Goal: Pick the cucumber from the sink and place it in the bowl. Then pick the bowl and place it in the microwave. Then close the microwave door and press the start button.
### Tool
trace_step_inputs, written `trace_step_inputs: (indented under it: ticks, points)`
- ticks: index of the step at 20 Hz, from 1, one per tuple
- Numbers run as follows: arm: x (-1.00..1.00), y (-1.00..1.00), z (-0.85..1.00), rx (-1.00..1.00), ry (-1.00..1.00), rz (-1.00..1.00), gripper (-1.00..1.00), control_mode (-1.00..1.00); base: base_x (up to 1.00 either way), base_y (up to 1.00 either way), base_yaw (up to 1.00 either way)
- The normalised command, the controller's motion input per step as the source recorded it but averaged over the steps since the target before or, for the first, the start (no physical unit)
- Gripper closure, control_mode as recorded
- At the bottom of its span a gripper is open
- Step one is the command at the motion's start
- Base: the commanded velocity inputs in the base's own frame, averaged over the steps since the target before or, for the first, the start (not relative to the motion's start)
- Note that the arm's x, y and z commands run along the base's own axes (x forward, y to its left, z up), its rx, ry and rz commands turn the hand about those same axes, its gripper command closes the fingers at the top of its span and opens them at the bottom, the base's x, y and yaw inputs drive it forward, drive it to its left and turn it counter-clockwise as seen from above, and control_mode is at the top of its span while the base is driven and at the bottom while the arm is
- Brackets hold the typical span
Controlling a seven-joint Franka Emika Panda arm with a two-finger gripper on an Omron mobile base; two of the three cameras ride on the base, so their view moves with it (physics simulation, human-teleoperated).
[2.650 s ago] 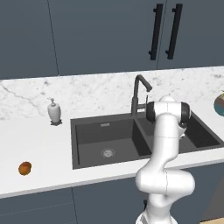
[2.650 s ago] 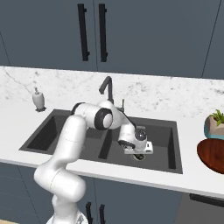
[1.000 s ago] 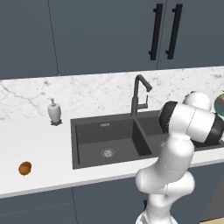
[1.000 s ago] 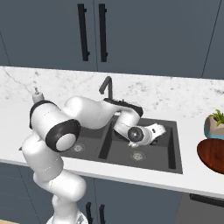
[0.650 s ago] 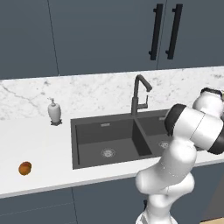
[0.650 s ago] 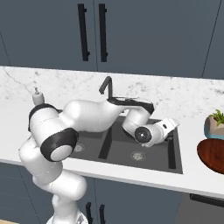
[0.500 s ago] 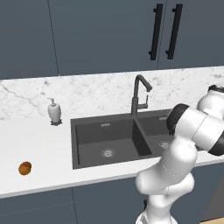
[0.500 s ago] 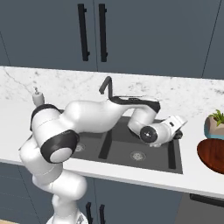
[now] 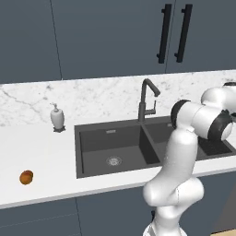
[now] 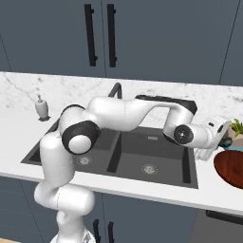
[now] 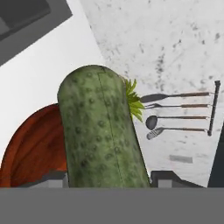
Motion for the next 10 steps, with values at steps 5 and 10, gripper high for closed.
trace_step_inputs:
  ticks: [5, 10]
  points:
    - [0.00, -0.47, -0.52, 0.16, 0.17, -0.01, 1.00, -1.00, 0.00, 0.00, 0.00]
    - [0.27, -0.40, -0.26, 0.23, 0.00, 0.00, 1.00, -1.00, 0.00, 0.00, 0.00]
